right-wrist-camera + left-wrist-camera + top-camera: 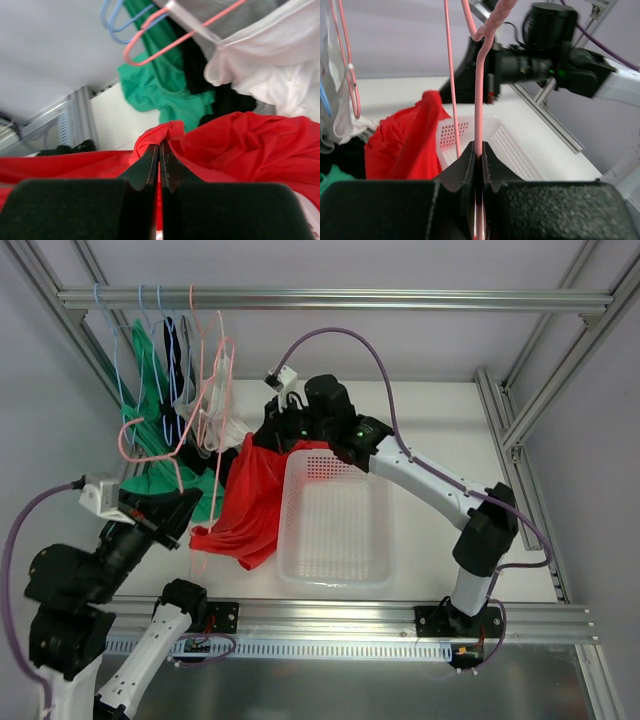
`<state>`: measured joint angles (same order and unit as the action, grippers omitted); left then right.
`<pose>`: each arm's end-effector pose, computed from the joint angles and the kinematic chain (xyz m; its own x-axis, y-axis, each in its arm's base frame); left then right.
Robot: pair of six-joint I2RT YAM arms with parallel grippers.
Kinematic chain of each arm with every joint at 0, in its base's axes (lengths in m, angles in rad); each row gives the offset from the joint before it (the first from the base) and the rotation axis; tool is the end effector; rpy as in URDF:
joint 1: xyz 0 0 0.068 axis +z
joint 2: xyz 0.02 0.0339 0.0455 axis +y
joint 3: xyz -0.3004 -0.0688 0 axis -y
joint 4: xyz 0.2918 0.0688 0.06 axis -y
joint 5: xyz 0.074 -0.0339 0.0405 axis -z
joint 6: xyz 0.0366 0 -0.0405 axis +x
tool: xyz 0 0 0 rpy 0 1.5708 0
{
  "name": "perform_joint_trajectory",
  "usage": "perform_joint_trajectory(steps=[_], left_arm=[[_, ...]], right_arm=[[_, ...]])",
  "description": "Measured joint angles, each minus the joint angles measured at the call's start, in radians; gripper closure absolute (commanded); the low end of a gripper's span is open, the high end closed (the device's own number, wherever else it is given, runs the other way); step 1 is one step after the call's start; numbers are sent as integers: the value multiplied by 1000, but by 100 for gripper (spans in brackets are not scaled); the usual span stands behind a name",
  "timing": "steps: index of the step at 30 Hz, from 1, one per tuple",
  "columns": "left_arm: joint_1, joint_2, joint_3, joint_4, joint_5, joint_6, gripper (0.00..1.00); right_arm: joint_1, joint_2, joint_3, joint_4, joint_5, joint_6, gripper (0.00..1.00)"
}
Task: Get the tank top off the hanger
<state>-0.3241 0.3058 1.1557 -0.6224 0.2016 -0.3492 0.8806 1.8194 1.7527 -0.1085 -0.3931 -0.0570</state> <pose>-0.0136 -0.0032 0.4875 0.0309 -0.3640 -0.9309 0.5401 0.7897 -0.2909 0.3045 0.3908 0.4263 -0.0565 -0.1511 -0.9869 -0.9572 0.2891 0.0106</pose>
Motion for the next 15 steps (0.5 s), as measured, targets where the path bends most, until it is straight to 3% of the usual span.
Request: perform_joint_trajectory(steps=[4, 5, 6, 8, 9, 15], left_arm=[[5, 77, -132, 247, -14, 26, 100], [5, 118, -137, 307, -21, 42, 100], [5, 155, -137, 362, -26, 58, 100], [5, 225, -127, 456, -28, 85, 100], [5, 250, -124, 492, -28, 99, 100], [5, 277, -179, 693, -50, 166, 100]], right_arm=[[26, -91, -108, 68, -52, 51, 98], [40, -107, -131, 84, -49, 56, 88], [59, -123, -157, 92, -47, 64, 52], [99, -142, -207, 111, -26, 79, 45], [114, -147, -229, 121, -11, 82, 35], [134, -155, -370, 131, 85, 138, 27]])
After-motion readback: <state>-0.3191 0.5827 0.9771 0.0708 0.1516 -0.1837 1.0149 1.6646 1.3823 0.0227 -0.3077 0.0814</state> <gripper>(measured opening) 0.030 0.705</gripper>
